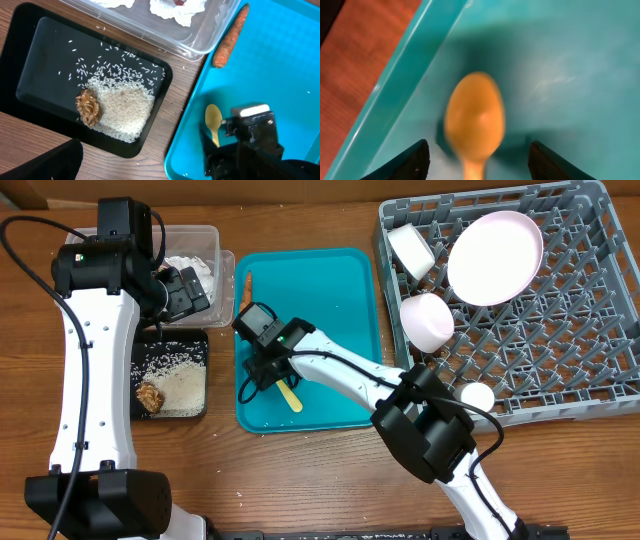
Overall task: Sort waste into correct bins and load items into the dishwasher
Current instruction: 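Lower the right gripper onto the yellow spoon and grasp it, then lift the yellow spoon and lay it in the dish rack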
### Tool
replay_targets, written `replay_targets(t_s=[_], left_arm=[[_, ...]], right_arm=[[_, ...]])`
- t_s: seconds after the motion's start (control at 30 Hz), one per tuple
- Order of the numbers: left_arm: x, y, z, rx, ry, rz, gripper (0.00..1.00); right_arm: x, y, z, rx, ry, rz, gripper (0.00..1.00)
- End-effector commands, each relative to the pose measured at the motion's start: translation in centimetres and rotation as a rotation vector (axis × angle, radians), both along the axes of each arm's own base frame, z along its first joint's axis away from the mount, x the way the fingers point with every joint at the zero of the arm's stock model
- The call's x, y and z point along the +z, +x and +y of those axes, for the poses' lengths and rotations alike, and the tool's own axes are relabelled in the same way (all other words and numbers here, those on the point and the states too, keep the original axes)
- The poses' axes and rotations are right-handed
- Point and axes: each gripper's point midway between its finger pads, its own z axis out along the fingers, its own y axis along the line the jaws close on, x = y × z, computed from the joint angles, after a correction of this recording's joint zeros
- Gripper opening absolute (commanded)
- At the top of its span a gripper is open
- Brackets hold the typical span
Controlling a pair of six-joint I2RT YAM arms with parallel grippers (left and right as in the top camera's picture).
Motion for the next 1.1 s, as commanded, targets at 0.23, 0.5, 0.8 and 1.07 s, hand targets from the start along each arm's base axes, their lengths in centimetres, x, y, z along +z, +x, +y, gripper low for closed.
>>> replay_targets(t_s=[0.23, 0.5, 0.8, 1.07], left_arm=[[-0.1, 0.2, 0.3, 0.007, 0.011, 0.002, 1.0], [-0.1, 0.2, 0.3, 0.007, 0.011, 0.002, 1.0], [-0.1, 0.2, 0.3, 0.007, 0.011, 0.002, 1.0], [-0.1, 0.2, 0.3, 0.007, 0.011, 0.002, 1.0]], right_arm=[[-2.5, 0.5, 0.5, -0.01, -0.008, 0.002, 0.62], [-2.6, -0.6, 1.1, -0.054, 0.034, 0.07, 0.43], [-2.9, -0.6, -0.3, -0.134, 0.026, 0.128, 0.24], [-2.7, 0.1, -1.2, -0.177, 0.032, 0.148, 0.04]])
